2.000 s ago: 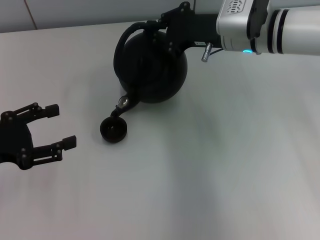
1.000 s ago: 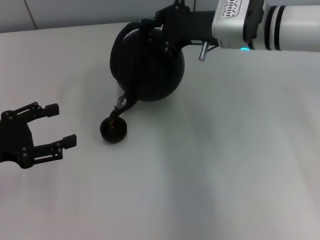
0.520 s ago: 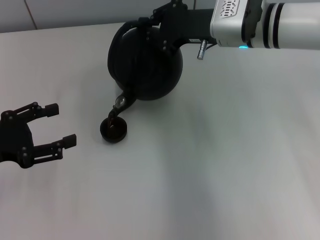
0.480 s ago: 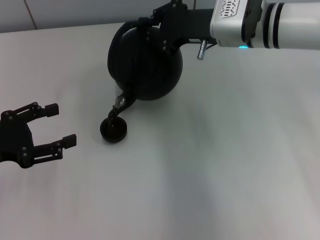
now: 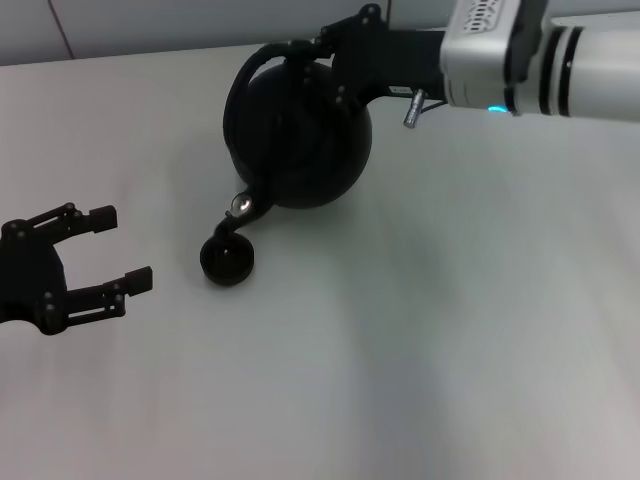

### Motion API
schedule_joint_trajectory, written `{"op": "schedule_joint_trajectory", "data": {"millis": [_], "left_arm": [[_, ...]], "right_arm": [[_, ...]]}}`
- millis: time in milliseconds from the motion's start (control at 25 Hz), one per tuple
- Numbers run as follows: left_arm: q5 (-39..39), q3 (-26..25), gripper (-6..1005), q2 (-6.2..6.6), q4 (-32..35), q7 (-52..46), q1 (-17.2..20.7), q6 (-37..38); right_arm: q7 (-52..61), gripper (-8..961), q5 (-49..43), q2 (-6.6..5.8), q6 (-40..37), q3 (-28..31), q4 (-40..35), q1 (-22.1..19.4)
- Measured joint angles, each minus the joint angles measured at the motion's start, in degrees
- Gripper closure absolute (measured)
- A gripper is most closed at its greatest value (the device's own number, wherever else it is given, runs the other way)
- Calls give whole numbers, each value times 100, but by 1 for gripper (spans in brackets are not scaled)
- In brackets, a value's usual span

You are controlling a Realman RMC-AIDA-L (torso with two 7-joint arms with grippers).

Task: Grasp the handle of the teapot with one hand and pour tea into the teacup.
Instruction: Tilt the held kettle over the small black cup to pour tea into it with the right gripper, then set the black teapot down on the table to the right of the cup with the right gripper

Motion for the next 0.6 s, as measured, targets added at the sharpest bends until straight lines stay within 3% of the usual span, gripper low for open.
{"op": "schedule_joint_trajectory", "data": {"millis": [280, 440, 600], "left_arm": [[0, 0, 145, 0, 1, -9, -2, 0], [0, 0, 145, 0, 23, -13, -3, 3], [0, 0, 145, 0, 28, -19, -1, 3]], "right_arm": [[-20, 822, 605, -1, -24, 62, 108, -355], [-29, 822, 1407, -14, -18, 82, 250, -559], [3, 823, 1909, -28, -63, 368, 306, -794]]}}
